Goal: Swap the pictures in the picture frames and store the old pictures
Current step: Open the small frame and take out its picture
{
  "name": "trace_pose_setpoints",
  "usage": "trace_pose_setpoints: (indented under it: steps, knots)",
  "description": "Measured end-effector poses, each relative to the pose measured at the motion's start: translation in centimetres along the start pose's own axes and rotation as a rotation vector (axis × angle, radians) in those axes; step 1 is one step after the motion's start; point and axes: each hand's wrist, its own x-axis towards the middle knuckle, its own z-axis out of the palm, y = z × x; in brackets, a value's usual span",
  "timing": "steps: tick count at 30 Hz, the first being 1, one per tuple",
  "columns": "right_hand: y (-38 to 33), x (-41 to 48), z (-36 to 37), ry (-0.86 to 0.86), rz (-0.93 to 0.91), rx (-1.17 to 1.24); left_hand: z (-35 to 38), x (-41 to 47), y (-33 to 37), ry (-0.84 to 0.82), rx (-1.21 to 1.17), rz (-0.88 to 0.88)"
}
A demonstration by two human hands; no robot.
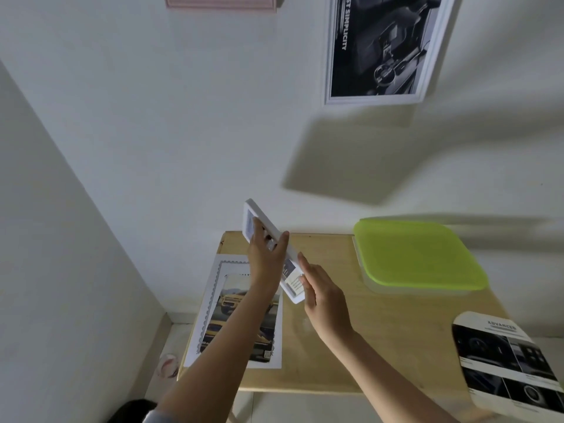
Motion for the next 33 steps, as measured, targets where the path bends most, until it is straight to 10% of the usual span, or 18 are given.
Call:
trace_pose_setpoints:
  steps: [15,24,33]
  knots:
    - [-2.4,1.0,3.9,-0.111,0.253,0.520,-4.9,2.6,-4.0,0.097,0.105,-0.087]
    - [4.0,1.7,3.8,-0.048,0.691,0.366,-8.8,2.1,-6.6,0.127,-0.157,-0.220]
    - [7.6,-2.8,2.7,-0.016,1.036,0.570,-5.3,-0.7,-10.6,-0.178,-0.100,-0.378]
